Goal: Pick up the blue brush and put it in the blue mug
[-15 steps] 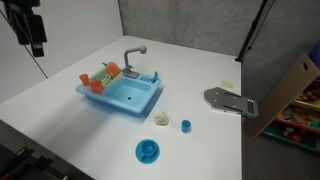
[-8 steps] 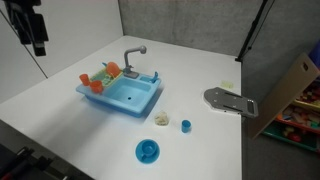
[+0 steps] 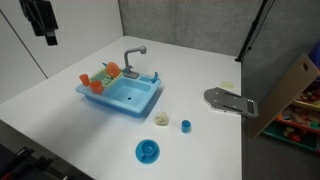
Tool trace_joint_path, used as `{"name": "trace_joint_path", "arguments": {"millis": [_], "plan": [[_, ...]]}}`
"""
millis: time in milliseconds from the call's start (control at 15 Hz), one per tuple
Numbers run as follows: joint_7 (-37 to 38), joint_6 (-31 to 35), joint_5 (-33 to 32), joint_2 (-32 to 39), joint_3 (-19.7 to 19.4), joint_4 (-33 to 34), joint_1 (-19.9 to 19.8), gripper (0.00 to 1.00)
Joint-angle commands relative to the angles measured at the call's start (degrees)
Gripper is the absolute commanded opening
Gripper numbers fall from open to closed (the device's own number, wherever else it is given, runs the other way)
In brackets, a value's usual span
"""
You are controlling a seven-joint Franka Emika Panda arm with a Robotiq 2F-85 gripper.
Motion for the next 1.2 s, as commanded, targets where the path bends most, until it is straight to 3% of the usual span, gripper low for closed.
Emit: {"name": "trace_joint_path", "arguments": {"millis": [0,1133], "plan": [[3.4,-0.5,-1.5,3.7,-0.1,5.3,-0.9,1.00],[10.5,16.2,-13.5,19.1,-6.5,12.3,-3.5,1.00]]}}
